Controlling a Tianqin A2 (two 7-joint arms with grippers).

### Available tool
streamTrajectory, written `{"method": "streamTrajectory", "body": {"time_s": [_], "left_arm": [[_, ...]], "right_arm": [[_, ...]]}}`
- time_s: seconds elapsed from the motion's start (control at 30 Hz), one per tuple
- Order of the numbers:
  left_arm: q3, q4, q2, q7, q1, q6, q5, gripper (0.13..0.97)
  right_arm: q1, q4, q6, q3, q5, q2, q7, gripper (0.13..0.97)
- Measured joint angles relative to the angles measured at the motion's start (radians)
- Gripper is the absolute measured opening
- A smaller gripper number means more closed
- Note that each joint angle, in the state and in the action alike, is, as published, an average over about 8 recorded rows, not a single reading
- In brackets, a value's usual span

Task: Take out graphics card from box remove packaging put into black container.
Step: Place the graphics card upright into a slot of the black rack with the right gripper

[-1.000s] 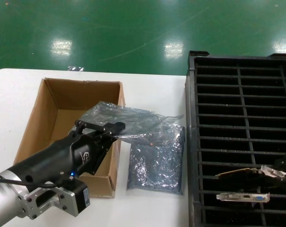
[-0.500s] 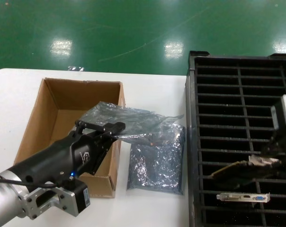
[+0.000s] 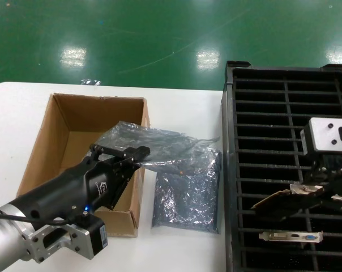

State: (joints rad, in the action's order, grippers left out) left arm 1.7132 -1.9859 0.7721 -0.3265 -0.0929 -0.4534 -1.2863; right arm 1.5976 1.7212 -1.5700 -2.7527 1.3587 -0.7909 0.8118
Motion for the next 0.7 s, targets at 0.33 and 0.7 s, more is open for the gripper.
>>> {"method": "streamTrajectory", "body": {"time_s": [0.33, 0.7], "left_arm": [[0.0, 0.0, 0.0, 0.0, 0.0, 0.0, 0.0, 0.138], [0.0, 0.0, 0.0, 0.0, 0.0, 0.0, 0.0, 0.138]], "right_arm": [[-0.038, 0.001, 0.0, 0.0, -0.043, 0.008, -0.012, 0.191], [-0.07, -0.034, 0.0, 0.0, -0.099, 0.025, -0.044, 0.191]]}}
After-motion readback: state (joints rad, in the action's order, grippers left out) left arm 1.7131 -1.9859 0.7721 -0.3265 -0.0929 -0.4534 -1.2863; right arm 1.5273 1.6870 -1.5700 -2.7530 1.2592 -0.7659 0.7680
